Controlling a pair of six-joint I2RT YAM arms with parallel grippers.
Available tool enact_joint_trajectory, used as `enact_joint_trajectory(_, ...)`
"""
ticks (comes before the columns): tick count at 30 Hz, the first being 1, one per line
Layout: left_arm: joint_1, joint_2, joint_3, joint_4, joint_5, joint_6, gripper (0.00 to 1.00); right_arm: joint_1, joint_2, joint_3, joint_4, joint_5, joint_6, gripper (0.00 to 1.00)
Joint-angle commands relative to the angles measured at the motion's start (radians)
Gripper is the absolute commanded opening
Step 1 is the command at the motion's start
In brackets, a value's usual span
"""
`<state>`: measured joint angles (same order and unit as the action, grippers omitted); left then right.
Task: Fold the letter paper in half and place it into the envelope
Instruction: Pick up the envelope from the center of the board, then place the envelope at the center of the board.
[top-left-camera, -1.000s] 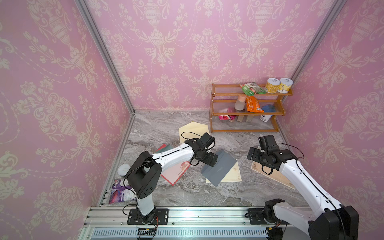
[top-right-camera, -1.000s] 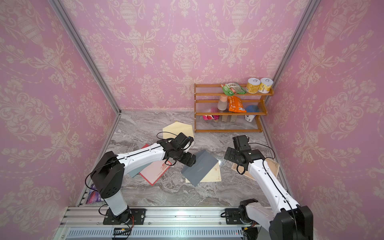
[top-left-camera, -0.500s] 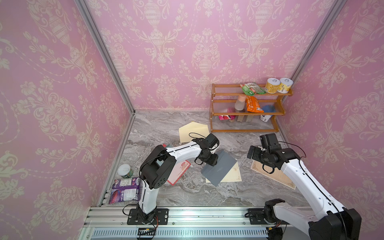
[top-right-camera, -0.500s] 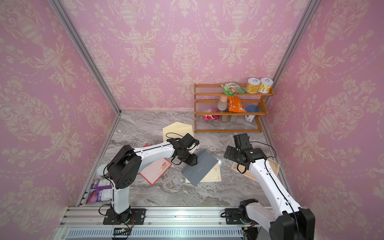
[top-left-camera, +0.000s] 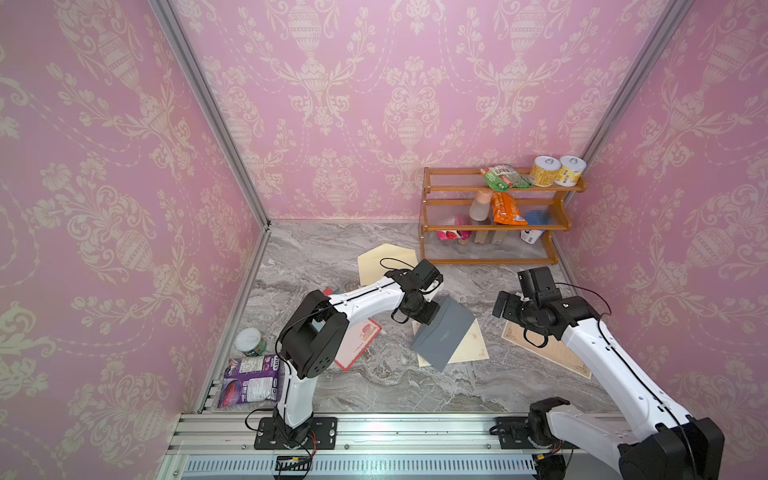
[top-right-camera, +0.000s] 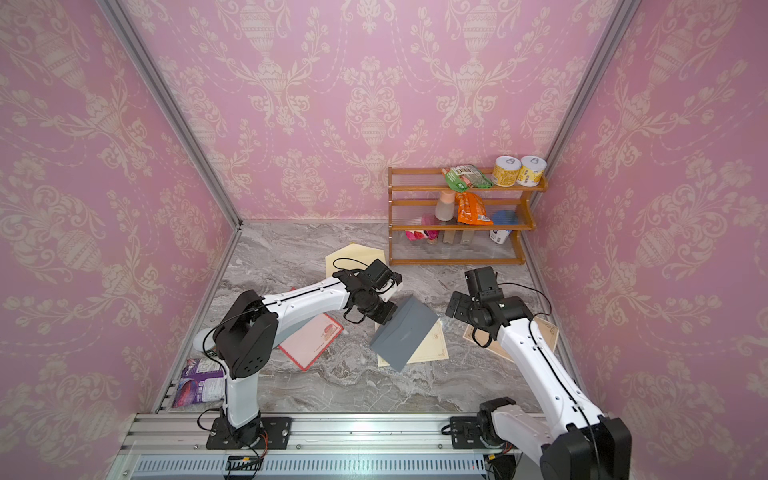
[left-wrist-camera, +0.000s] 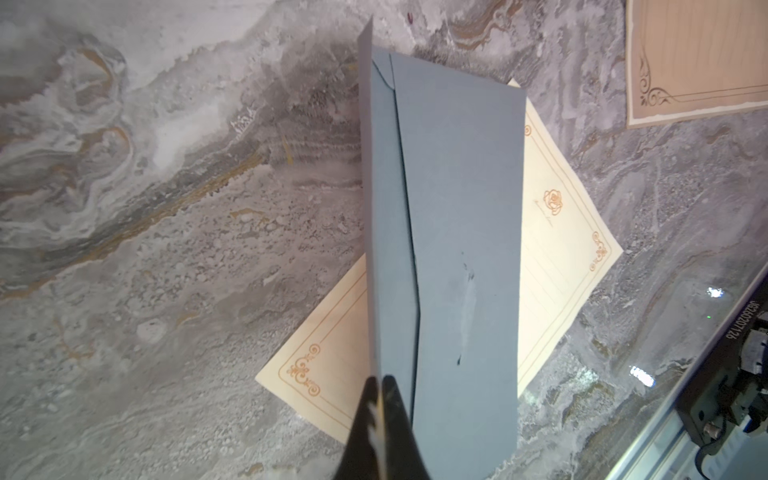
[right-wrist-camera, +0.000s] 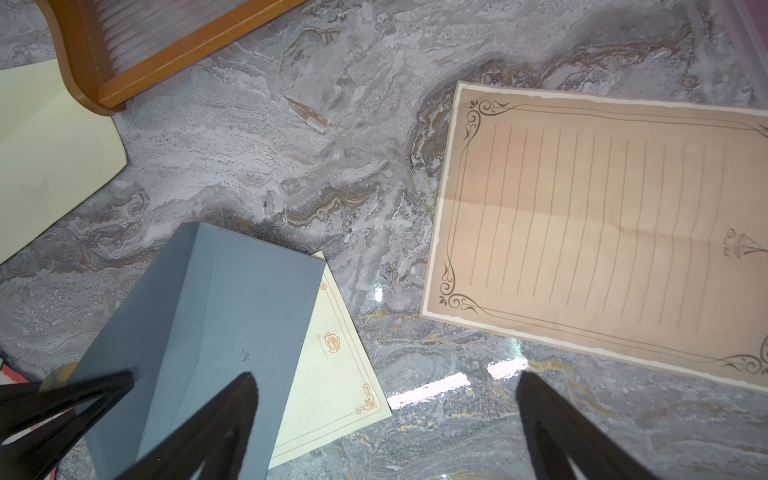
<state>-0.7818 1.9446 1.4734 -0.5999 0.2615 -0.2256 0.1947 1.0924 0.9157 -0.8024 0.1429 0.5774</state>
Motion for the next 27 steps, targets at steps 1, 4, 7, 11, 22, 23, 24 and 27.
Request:
enact_joint_trajectory(1, 0.011, -0.102, 0.045, -0.041, 0.028, 0.025, 0.00, 0.023, 0.033, 0.042, -0.012, -0.011, 0.029, 1.00)
enact_joint_trajectory(4, 0.050, -0.142, 0.043, -0.041, 0.036, 0.011, 0.00, 0.054, 0.064, 0.054, -0.007, -0.006, 0.056, 1.00)
enact_joint_trajectory(7, 0.108, -0.181, 0.025, -0.044, 0.050, 0.003, 0.00, 0.091, 0.095, 0.062, 0.000, 0.001, 0.074, 1.00)
enact_joint_trajectory(11, 0.207, -0.234, -0.022, -0.038, 0.086, -0.004, 0.00, 0.136, 0.142, 0.077, 0.010, 0.008, 0.094, 1.00)
enact_joint_trajectory(22, 0.422, -0.281, -0.206, 0.024, 0.157, -0.008, 0.00, 0.217, 0.286, 0.134, 0.003, 0.035, 0.111, 1.00)
enact_joint_trajectory(23, 0.434, -0.272, -0.219, 0.035, 0.166, -0.012, 0.00, 0.222, 0.301, 0.141, -0.001, 0.035, 0.111, 1.00)
enact_joint_trajectory(24, 0.443, -0.261, -0.227, 0.046, 0.171, -0.014, 0.00, 0.225, 0.316, 0.147, -0.004, 0.036, 0.111, 1.00)
enact_joint_trajectory(27, 0.456, -0.231, -0.233, 0.063, 0.166, -0.014, 0.00, 0.231, 0.356, 0.164, -0.009, 0.029, 0.106, 1.00)
